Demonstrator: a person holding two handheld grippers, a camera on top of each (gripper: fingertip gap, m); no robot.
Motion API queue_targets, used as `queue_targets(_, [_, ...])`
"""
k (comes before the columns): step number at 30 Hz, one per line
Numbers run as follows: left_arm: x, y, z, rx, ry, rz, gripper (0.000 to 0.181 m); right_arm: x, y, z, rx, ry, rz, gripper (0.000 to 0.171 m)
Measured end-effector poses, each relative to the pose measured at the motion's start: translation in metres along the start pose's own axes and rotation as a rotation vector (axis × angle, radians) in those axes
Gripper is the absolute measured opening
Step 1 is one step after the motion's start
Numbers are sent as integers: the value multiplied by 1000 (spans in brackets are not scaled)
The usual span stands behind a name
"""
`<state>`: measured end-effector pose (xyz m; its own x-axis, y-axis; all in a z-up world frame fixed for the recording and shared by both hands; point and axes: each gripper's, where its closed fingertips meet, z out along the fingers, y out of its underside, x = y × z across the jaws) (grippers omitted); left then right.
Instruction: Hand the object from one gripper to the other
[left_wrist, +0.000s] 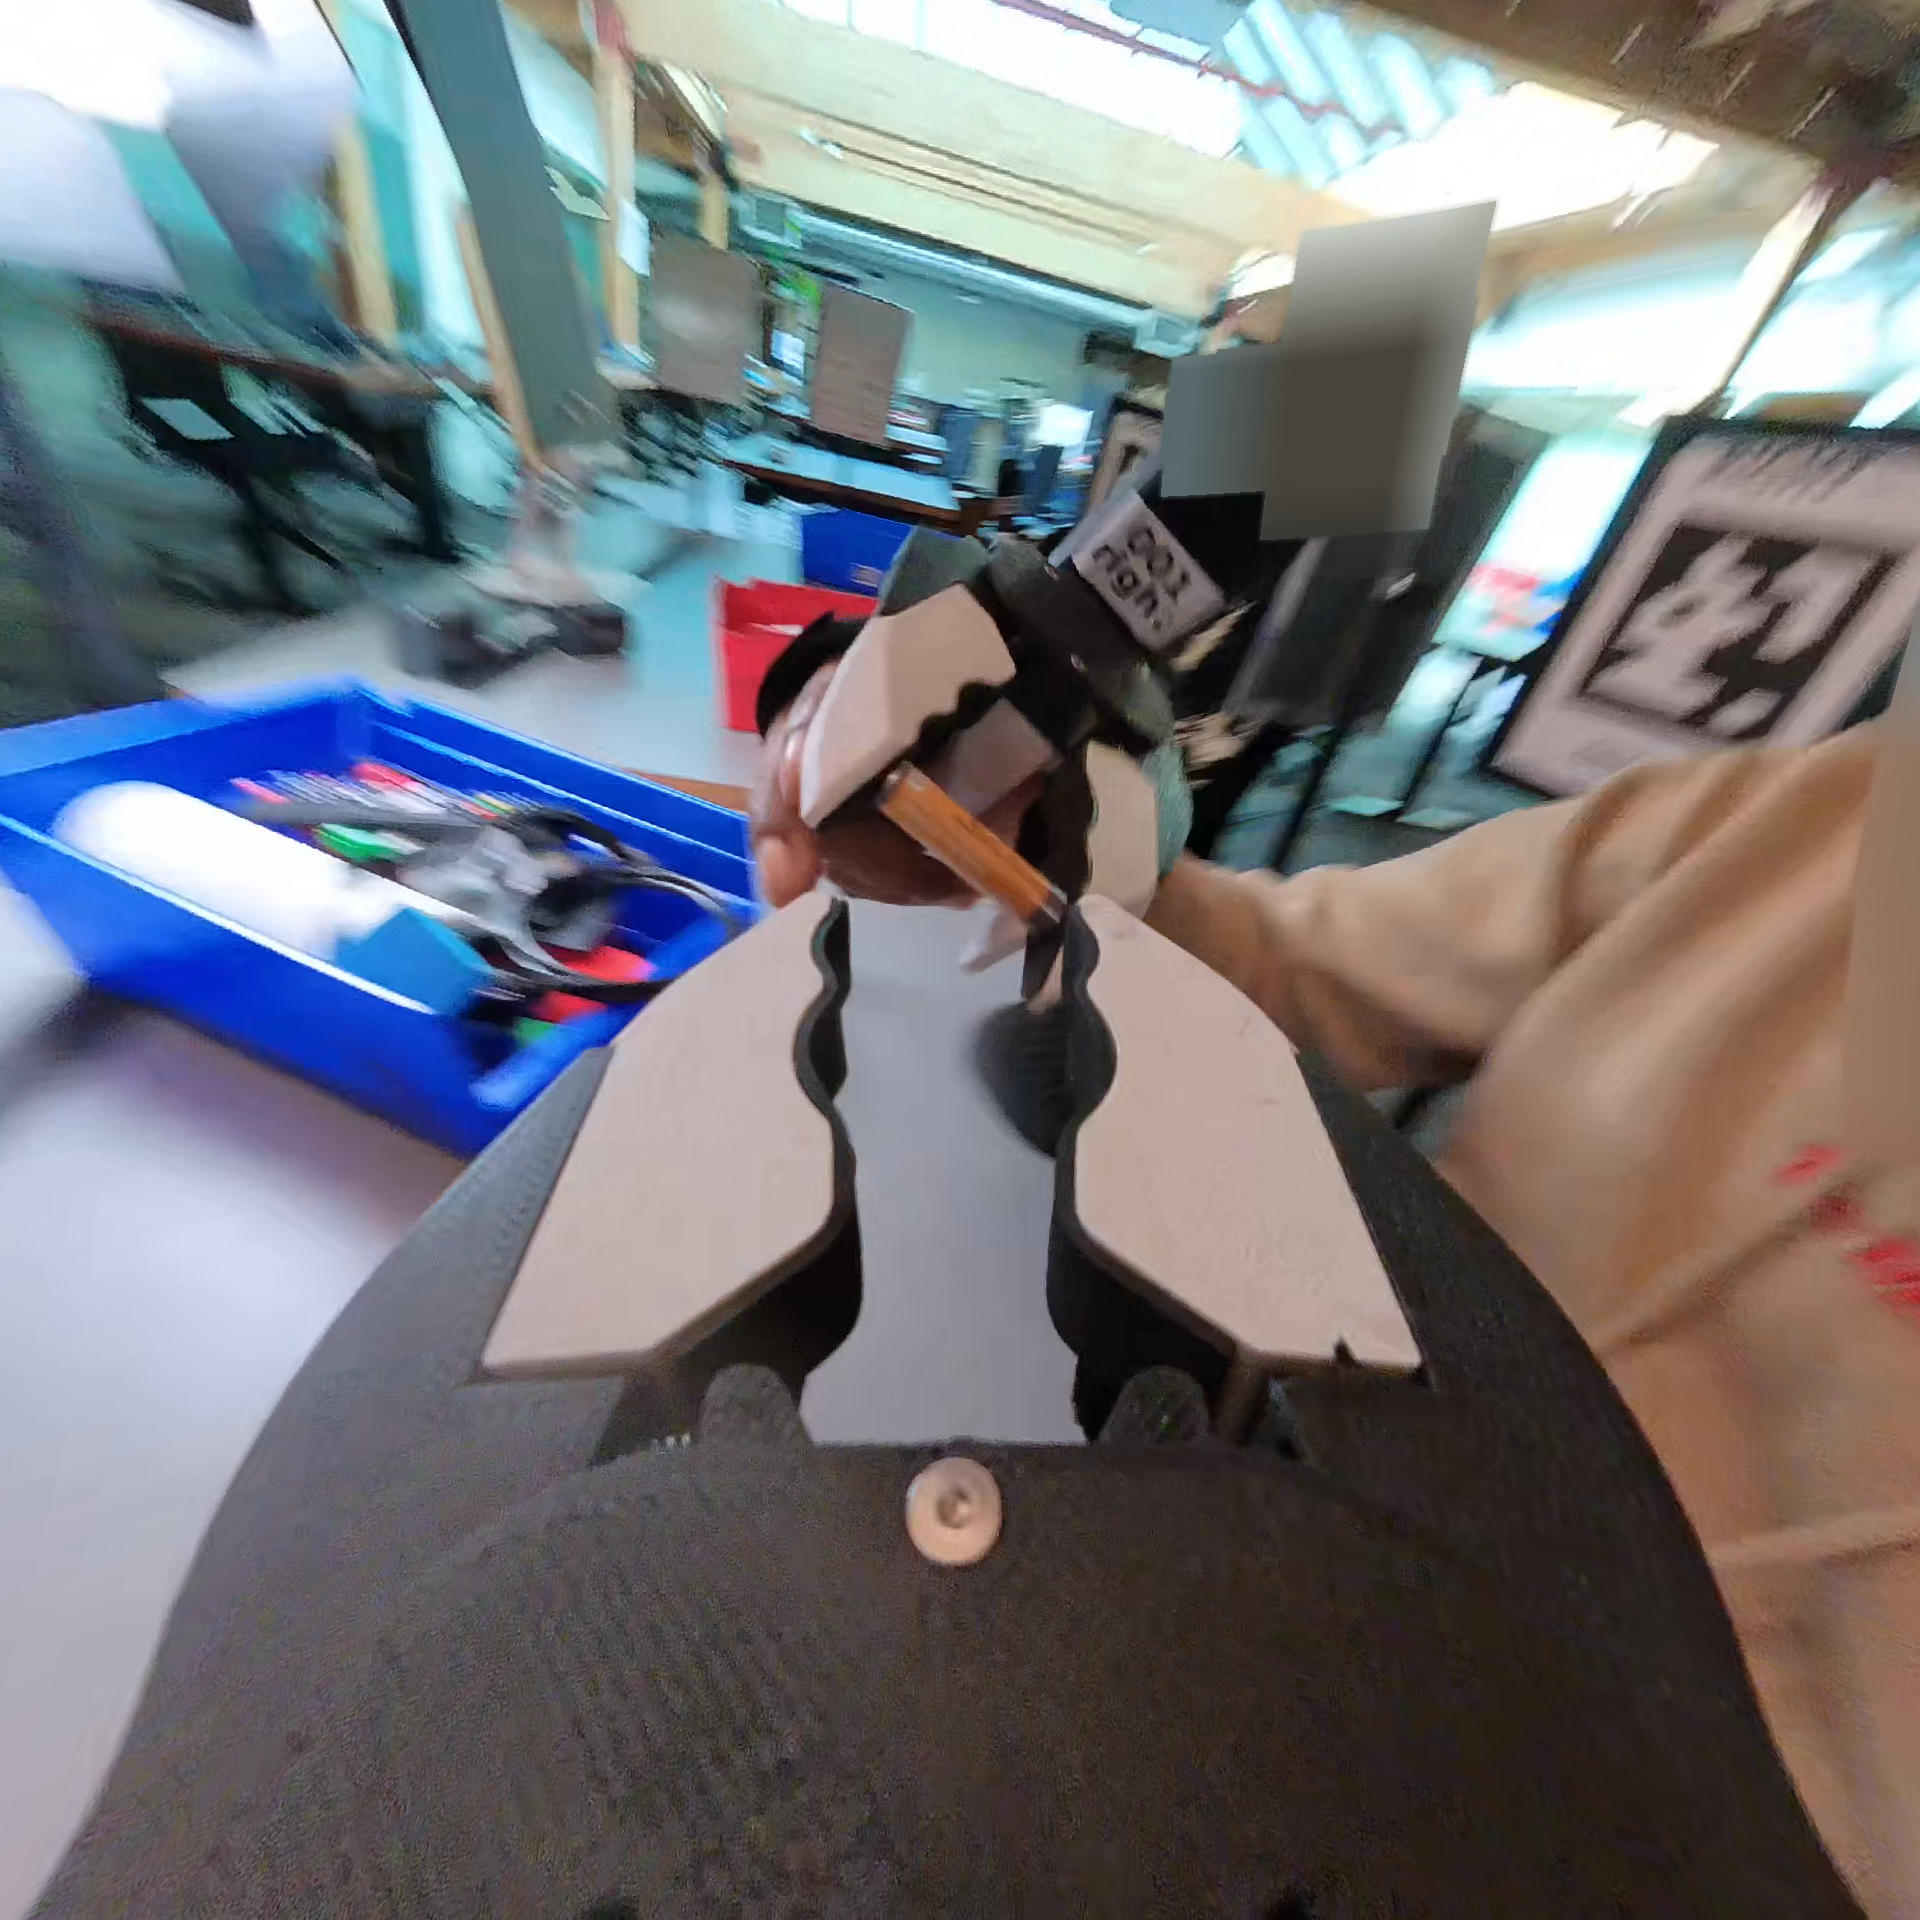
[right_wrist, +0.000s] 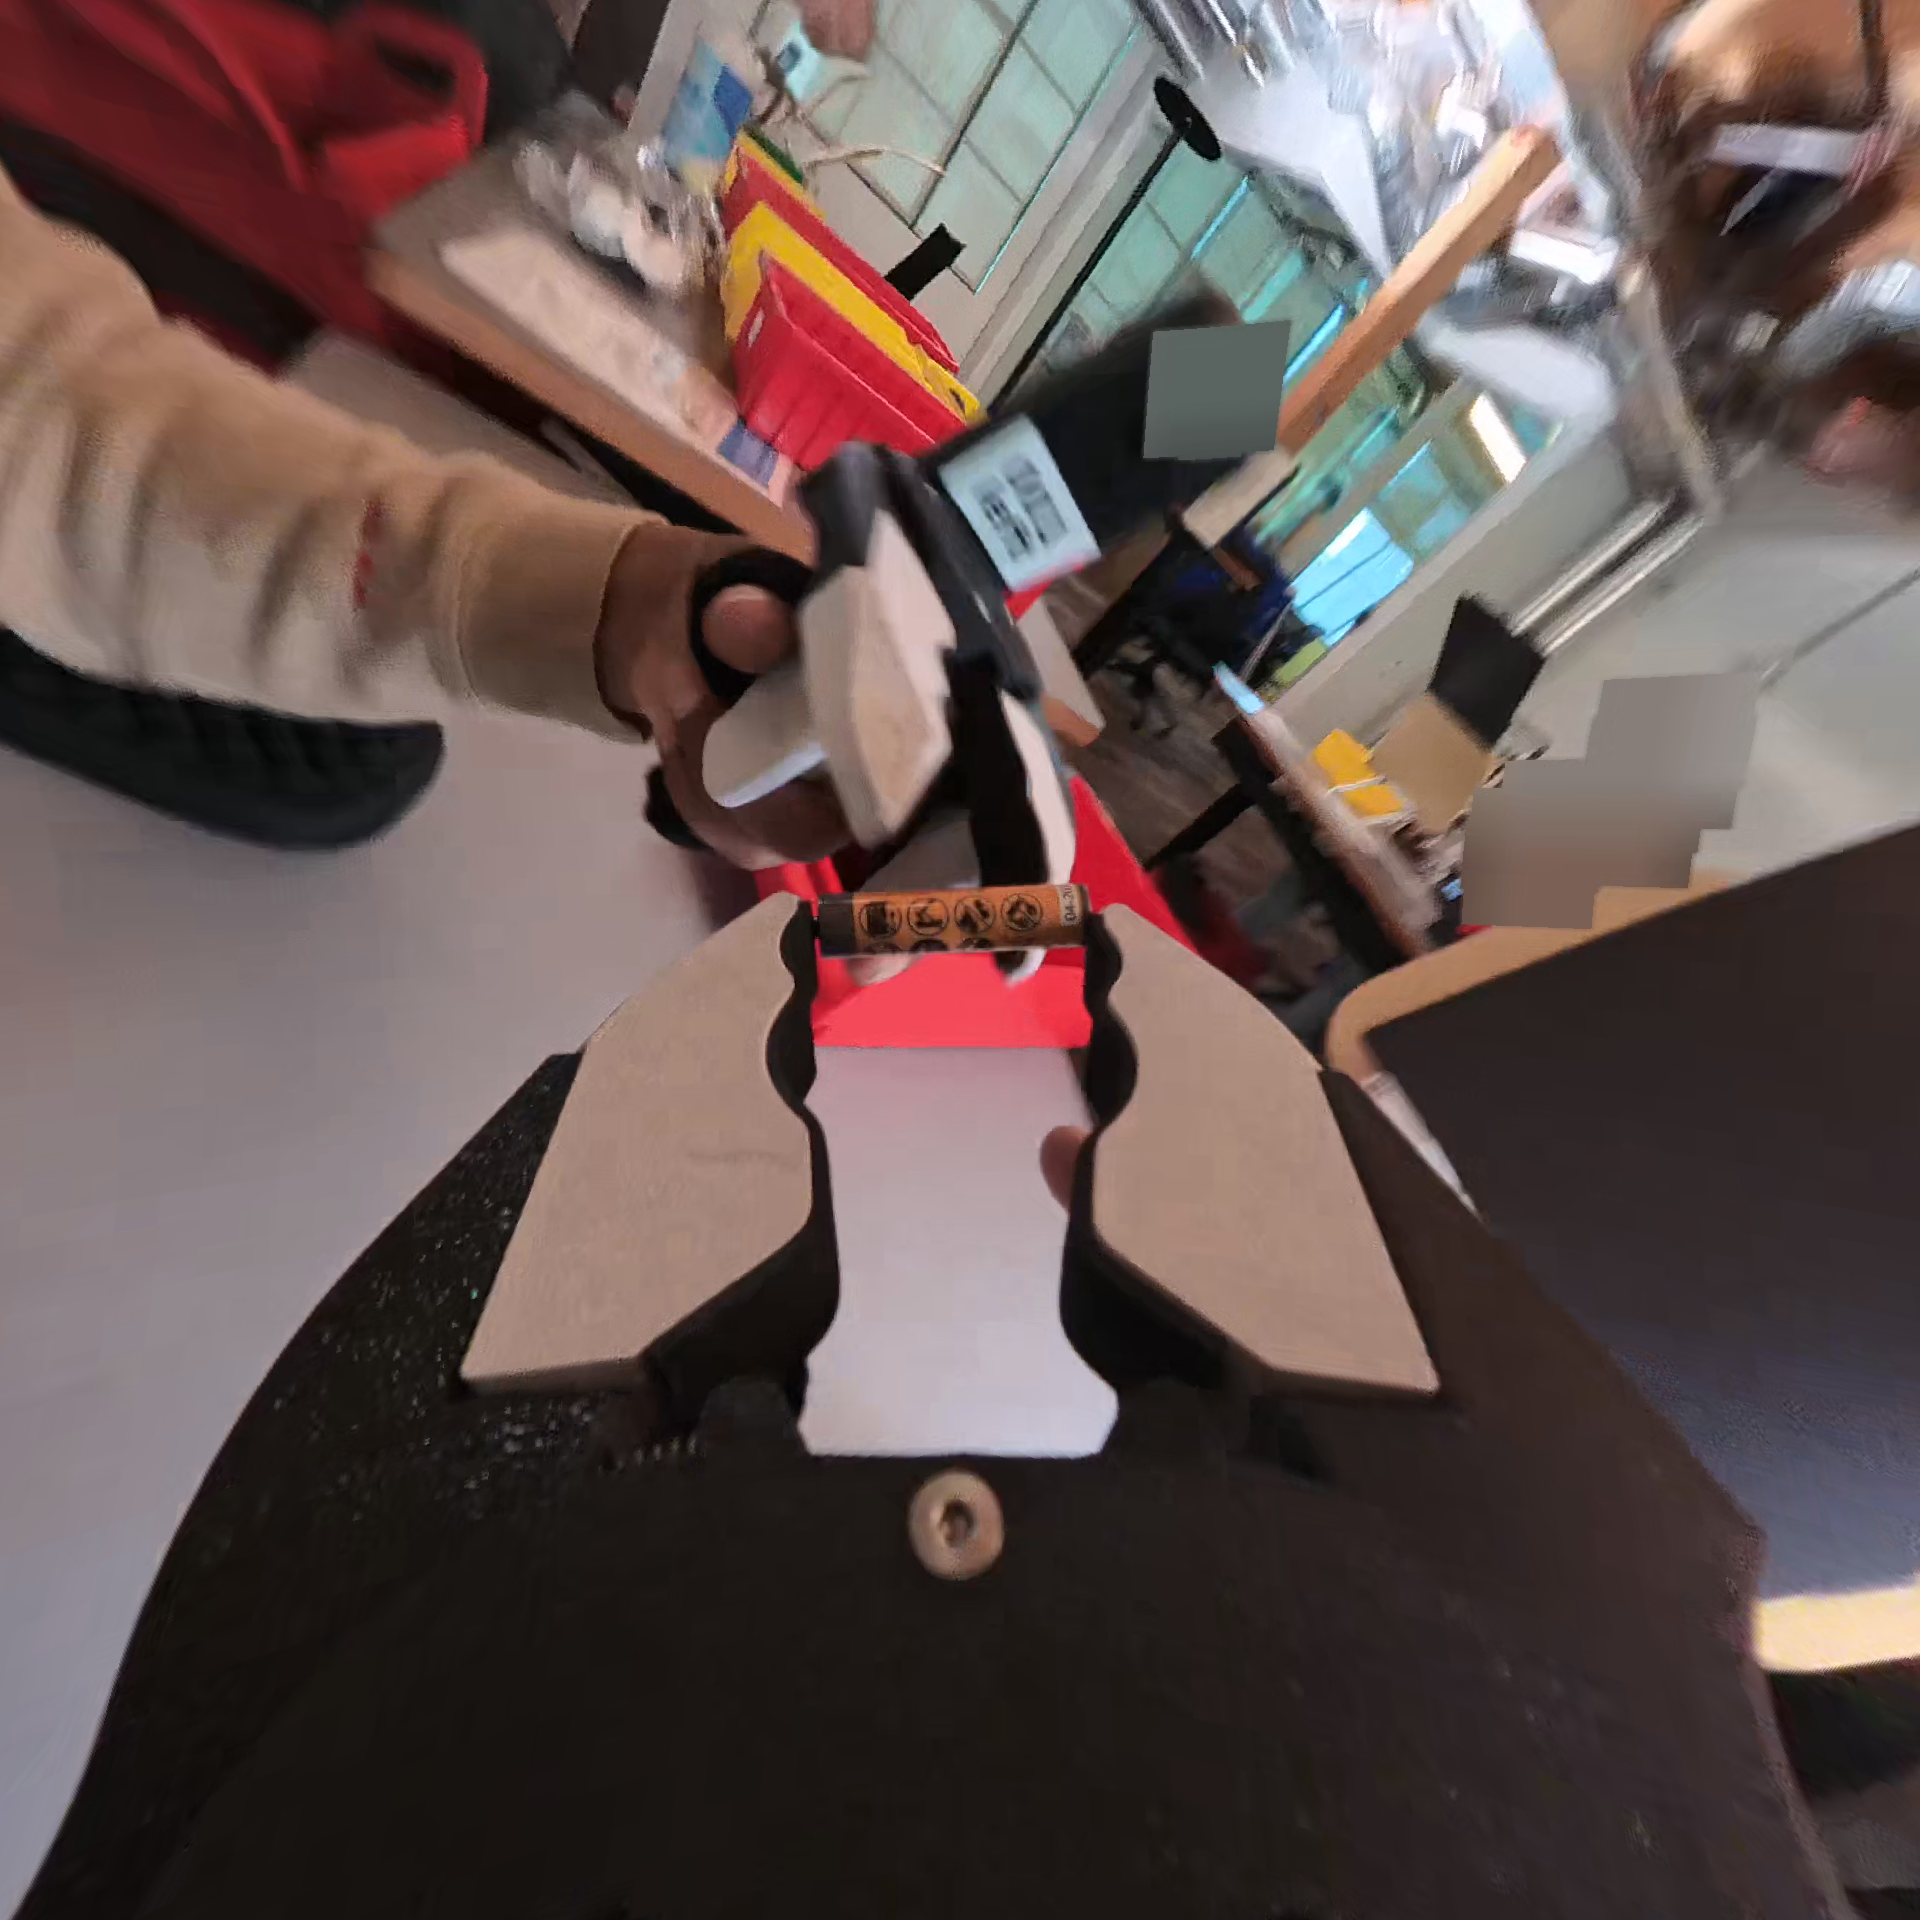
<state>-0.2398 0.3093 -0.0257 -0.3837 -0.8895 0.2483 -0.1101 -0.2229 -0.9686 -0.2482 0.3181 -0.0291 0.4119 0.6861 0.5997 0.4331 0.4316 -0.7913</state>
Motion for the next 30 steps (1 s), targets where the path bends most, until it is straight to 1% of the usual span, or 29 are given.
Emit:
queue_targets(2, [-7, -4, -9, -17, -147, 261, 39, 10, 5, -6, 4, -43, 223, 49])
queue_targets(5, [-31, 0, -16, -142, -434, 658, 39, 9, 6, -9, 31, -200, 579, 49])
queue_targets(7, [-41, 5, -14, -214, -543, 833, 39, 6, 5, -5, 53, -287, 801, 49])
queue_targets(8, [-43, 10, -10, -238, -554, 884, 39, 4, 4, -2, 69, -325, 891, 49])
queue_targets(10, [-41, 13, -3, -222, -556, 946, 37, 0, 11, 4, 43, -361, 1005, 49])
queue_targets(12, [-39, 14, 1, -211, -556, 986, 28, -6, 18, 9, 15, -389, 1044, 49])
queue_targets(13, [-39, 16, 2, -225, -550, 1000, 20, -10, 17, 11, 21, -417, 1068, 49])
queue_targets(15, [-38, 18, 2, -227, -541, 1016, 16, -12, 11, 13, 57, -457, 1115, 49])
queue_targets(17, [-36, 14, 2, -197, -531, 956, 14, -9, 8, 11, 87, -464, 1127, 49])
queue_targets(19, [-35, 8, 1, -135, -502, 823, 11, -6, 4, 10, 113, -444, 1055, 49])
queue_targets(21, [-30, 4, 0, -76, -401, 598, 10, -2, 6, 8, 121, -341, 851, 55])
queue_targets(23, [-27, -3, -4, -3, -304, 368, 10, 0, 5, 3, 160, -271, 653, 53])
queue_targets(24, [-26, -3, -6, 15, -250, 267, 10, 3, 5, 2, 168, -227, 609, 51])
queue_targets(26, [-23, 5, -3, -14, -146, 103, 10, 9, 4, 4, 187, -172, 577, 46])
queue_targets(27, [-23, 7, -2, -13, -122, 62, 10, 11, 2, 4, 207, -163, 592, 43])
queue_targets(30, [-20, 12, 3, -21, -72, 22, 11, 11, 4, 7, 224, -198, 708, 32])
